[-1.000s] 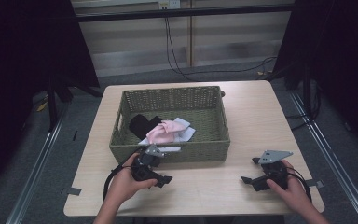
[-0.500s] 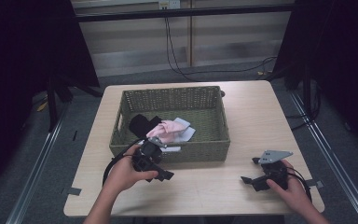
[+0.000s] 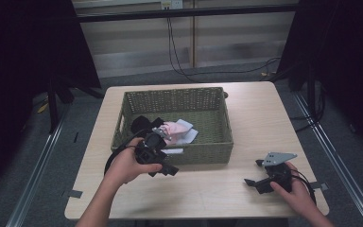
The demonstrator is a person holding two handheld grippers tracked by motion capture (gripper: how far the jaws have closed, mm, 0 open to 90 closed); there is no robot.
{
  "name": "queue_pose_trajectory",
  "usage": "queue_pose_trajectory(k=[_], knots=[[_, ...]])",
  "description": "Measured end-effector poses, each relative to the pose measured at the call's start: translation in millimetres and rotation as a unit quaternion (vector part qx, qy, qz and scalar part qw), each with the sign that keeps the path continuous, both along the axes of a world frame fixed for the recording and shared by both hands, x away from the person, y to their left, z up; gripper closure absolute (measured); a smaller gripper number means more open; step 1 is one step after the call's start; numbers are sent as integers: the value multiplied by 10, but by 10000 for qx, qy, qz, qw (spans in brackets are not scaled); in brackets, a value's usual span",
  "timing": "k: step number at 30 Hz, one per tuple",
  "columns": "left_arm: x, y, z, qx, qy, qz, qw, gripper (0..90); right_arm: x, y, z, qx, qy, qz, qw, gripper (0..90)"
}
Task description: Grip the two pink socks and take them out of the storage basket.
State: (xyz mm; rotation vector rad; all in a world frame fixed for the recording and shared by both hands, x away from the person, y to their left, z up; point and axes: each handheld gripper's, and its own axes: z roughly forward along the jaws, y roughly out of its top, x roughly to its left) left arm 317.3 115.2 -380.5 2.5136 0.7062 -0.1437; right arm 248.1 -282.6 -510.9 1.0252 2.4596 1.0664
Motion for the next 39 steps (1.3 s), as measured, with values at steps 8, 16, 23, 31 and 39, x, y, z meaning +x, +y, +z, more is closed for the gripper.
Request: queue_pose_trajectory(k=[8, 16, 23, 31, 39], knots=[[113, -23, 195, 48, -35, 76, 10000, 252, 0, 0, 0, -1, -1, -1, 10000, 111], [246, -11, 385, 75, -47, 158, 9998, 253, 0, 0, 0, -1, -1, 0, 10000, 111], [425, -29, 419, 131, -93, 291, 9994, 258, 0, 0, 0, 0, -1, -1, 10000, 111], [661, 0, 391, 164, -132, 555, 9982, 265, 0, 0, 0, 0, -2, 0, 10000, 111], [891, 16, 274, 287, -69, 793, 9964, 271, -1, 0, 0, -1, 3, -5, 10000, 111]])
